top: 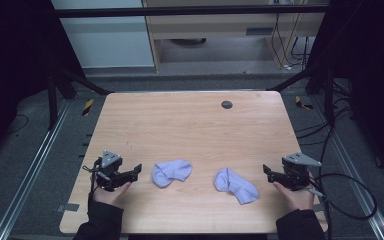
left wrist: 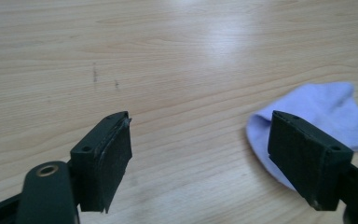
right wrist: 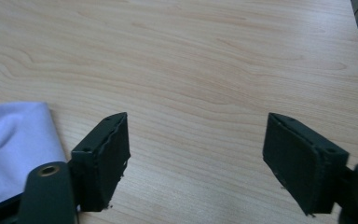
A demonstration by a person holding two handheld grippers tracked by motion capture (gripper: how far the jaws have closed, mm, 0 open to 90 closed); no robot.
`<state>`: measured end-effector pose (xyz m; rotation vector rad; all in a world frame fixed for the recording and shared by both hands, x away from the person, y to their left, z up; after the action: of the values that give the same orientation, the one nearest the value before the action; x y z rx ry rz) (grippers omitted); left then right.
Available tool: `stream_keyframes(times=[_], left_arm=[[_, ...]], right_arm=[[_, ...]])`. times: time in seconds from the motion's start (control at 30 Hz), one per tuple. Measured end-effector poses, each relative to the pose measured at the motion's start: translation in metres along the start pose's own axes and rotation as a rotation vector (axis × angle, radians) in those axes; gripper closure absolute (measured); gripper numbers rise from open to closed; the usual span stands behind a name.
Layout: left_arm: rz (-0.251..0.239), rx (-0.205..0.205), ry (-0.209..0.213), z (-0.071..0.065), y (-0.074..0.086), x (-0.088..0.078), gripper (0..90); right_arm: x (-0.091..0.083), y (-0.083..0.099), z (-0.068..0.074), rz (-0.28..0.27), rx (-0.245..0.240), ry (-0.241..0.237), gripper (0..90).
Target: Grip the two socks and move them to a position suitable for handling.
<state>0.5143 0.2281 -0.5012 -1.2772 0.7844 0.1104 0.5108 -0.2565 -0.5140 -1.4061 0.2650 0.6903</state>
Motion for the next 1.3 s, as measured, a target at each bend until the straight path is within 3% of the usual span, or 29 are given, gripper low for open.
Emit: stream_keyframes(times=[0.1,0.23,0.47,0.6,0.9,1.3], left_arm=[[-0.005,0.006,0.011,-0.008,-0.003,-0.001,23.5],[-0.002,0.025,0.017,-0.019,-0.005,0.000,24.2],[-0.017,0.041,0.038,-0.036,-0.011,0.003,24.6],[-0.009,0.066,0.056,-0.046,-0.016,0.009,24.7],[-0.029,0.107,0.082,-0.074,-0.037,0.016,26.9],[-0.040,0.155,0.119,-0.116,-0.055,0.030,28.1]], right_arm=[[-0.005,-0.003,0.002,-0.017,0.015,-0.009,27.4],[-0.007,-0.003,0.008,-0.022,-0.011,-0.005,32.1],[-0.012,-0.005,0.027,-0.019,-0.037,-0.053,39.5],[-0.012,-0.009,0.038,-0.029,-0.075,-0.059,41.7],[-0.017,-0.012,0.055,0.007,-0.119,-0.084,45.2],[-0.027,-0.002,0.062,0.020,-0.140,-0.115,46.6]])
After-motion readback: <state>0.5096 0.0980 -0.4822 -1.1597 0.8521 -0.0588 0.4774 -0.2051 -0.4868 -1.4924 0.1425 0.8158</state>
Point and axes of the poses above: each handheld gripper's, and its own axes: x roughly forward along the jaws, y roughly out of its underside, z roughly to its left, the point moved 8 cm from there along x, roughly forward along the jaws, and after that the axes turned 10 degrees about x, right-handed, at the moved point
